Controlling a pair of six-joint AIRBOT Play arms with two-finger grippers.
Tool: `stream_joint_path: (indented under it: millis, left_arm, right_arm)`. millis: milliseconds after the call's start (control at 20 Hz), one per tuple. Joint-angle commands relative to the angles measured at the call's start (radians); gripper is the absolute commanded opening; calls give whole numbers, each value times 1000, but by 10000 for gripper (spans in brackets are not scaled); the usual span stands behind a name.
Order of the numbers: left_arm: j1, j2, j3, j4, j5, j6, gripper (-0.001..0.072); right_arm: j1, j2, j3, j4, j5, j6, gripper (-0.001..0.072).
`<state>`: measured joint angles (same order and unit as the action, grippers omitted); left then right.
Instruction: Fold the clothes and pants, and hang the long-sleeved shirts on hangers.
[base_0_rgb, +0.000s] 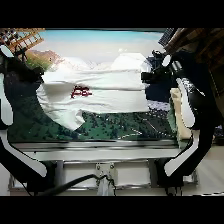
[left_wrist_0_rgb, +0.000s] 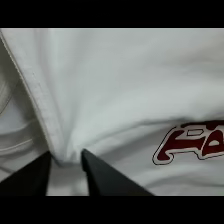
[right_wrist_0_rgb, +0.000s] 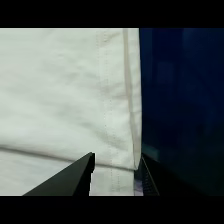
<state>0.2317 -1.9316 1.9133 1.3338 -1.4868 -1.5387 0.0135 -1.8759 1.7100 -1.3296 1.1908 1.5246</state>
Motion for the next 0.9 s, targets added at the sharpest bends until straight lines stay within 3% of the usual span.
stream_joint_path:
  millis: [0, 50, 150, 200, 350, 400, 450, 600, 850]
  left_arm:
    - [14, -3, -6, 36, -53, 1, 480]
    - [25, 11, -6, 38, -55, 1, 513]
    - [50, 58, -6, 39, -42, -27, 504]
    - [60, 91, -6, 33, -11, -54, 458]
    - [60, 220, -7, -84, 152, -80, 450]
    - [42, 260, -7, -108, 167, -51, 426]
    - [16, 299, -16, -105, 166, -10, 337]
    - [-58, 449, -163, -105, 262, 1, 332]
    - [-124, 713, -609, -126, 576, -52, 333]
  right_arm:
    - [-10, 33, -6, -2, 5, 0, 359]
    - [-22, 58, -6, -3, 12, 0, 357]
    - [-52, 119, -6, -4, 43, 1, 330]
    - [-67, 161, -10, -3, 52, 0, 327]
    - [-101, 321, -113, -6, -2, 1, 288]
    - [-115, 377, -182, -5, -5, 6, 288]
    - [-128, 428, -265, -2, -5, 16, 290]
    - [-178, 605, -625, 95, -88, 53, 292]
    - [-218, 789, -1081, 337, -358, 31, 296]
